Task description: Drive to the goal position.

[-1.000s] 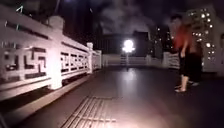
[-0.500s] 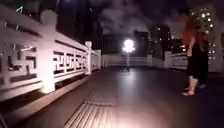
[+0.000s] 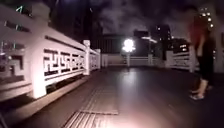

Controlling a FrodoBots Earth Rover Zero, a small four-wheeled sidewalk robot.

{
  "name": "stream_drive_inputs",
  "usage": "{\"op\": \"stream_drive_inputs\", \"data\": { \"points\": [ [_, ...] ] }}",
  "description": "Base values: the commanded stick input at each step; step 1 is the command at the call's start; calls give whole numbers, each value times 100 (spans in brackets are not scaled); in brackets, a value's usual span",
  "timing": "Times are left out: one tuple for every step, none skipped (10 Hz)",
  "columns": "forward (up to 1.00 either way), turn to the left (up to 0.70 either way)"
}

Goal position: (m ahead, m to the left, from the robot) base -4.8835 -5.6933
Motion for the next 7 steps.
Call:
{"op": "stream_drive_inputs", "data": {
  "points": [
    [45,0],
    [45,0],
    [45,0],
    [45,0],
    [45,0],
    [45,0],
    [45,0]
  ]
}}
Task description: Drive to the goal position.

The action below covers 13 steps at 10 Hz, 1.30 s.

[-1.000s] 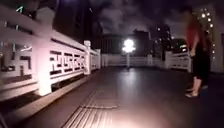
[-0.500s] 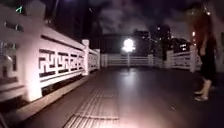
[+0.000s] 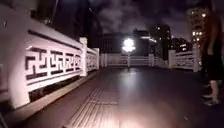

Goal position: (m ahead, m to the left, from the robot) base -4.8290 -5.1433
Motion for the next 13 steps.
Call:
{"op": "stream_drive_inputs", "data": {
  "points": [
    [45,0],
    [45,0],
    [45,0],
    [45,0],
    [45,0],
    [45,0],
    [45,0],
    [45,0],
    [45,0],
    [45,0],
    [45,0],
    [45,0],
    [45,0]
  ]
}}
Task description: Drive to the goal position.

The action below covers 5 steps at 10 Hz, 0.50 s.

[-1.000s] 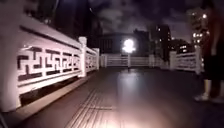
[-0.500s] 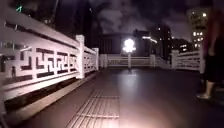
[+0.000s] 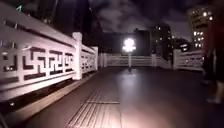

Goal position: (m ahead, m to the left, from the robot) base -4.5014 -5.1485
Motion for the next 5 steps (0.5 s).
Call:
{"op": "stream_drive_inputs", "data": {
  "points": [
    [45,0],
    [45,0],
    [45,0],
    [45,0],
    [45,0]
  ]
}}
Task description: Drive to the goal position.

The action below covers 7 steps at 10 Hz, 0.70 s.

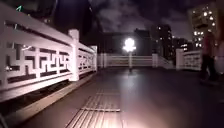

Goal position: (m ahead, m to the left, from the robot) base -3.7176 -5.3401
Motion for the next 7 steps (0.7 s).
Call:
{"op": "stream_drive_inputs", "data": {
  "points": [
    [45,0],
    [45,0],
    [45,0],
    [45,0],
    [45,0],
    [45,0],
    [45,0]
  ]
}}
